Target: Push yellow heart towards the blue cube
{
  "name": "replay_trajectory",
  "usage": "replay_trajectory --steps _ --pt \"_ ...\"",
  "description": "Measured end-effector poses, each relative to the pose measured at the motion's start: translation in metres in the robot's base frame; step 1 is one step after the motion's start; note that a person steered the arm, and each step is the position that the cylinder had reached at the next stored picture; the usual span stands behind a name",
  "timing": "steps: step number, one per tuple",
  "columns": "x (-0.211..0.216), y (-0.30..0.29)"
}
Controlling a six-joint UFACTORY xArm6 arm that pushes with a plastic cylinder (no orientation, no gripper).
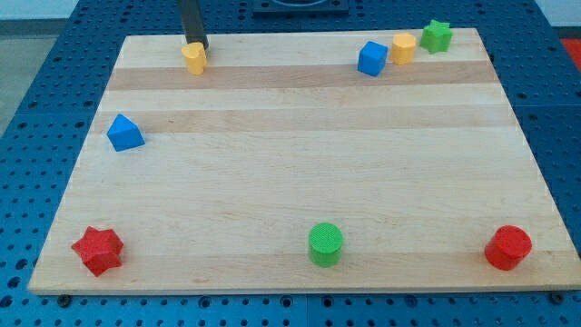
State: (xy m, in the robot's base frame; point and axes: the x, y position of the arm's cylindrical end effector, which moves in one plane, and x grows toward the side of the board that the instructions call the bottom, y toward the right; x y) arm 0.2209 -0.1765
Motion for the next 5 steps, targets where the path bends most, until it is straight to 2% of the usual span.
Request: replay_trajectory --steps 1,2,3,4,5 --pt "-0.009 -0.041" --pt "-0.004 -0.053" --pt "0.011 -0.038" --pt "0.044 -0.014" --pt "0.053 0.008"
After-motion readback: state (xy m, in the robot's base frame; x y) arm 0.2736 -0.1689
